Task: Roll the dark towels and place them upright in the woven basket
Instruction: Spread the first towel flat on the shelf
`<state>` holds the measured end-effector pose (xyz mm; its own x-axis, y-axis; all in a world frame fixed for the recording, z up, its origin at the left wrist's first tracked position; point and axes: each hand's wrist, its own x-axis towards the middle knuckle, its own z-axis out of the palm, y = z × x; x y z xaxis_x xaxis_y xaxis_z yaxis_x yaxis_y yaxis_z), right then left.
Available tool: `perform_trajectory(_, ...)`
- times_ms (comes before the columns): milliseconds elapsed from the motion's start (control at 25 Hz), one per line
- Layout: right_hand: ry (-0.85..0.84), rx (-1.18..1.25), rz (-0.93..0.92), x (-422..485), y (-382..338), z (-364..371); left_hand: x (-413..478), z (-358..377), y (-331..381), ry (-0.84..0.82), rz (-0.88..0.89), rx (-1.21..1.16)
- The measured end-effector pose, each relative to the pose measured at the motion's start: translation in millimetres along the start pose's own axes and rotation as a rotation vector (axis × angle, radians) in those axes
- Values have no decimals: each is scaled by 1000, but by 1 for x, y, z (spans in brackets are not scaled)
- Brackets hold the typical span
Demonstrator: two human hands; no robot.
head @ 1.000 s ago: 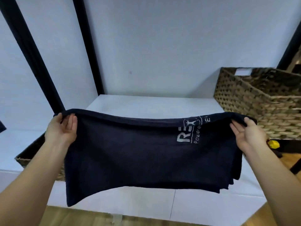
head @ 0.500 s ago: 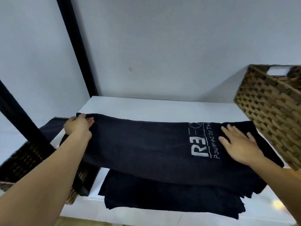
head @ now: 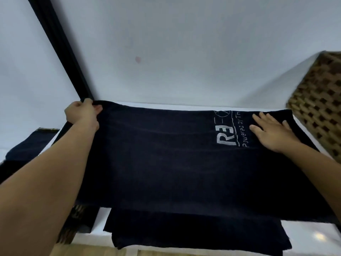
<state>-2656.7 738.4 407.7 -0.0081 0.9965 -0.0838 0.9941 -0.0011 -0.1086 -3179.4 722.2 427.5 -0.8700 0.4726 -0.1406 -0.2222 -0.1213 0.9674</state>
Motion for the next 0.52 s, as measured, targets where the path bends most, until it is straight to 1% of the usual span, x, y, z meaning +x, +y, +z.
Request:
perform_trajectory(160, 30, 26, 37, 35, -6, 1, 24, 31, 1, -3, -69, -18)
perform_trajectory(200, 54, 38, 38, 41, -9, 1, 27, 36, 0, -7, -61, 30)
perform_trajectory(240, 84, 62, 39, 43, -12, 1, 28, 38, -3, -3, 4, 166)
perform_trajectory(280, 139, 111, 46, 41, -13, 1, 24, 39, -7, -19, 124, 354)
perform_trajectory(320, 220, 174, 58, 36, -15, -1, 17, 38, -10, -76, 277, 548)
perform_trajectory(360, 315, 231, 69, 29, -16, -1, 9, 35, -13, -211, 453, 746)
perform_trajectory(400, 402, 263, 66, 22, -17, -2, -3, 32, -15, -379, 634, 944)
perform_trajectory(440, 449, 276, 50, 18, -18, -1, -14, 29, -18, -545, 780, 1144)
perform_trajectory(480, 455, 277, 25, 17, -19, -1, -28, 27, -20, -678, 867, 1304)
perform_trajectory(520, 436, 271, -8, 19, -19, -1, -42, 28, -21, -784, 866, 1404)
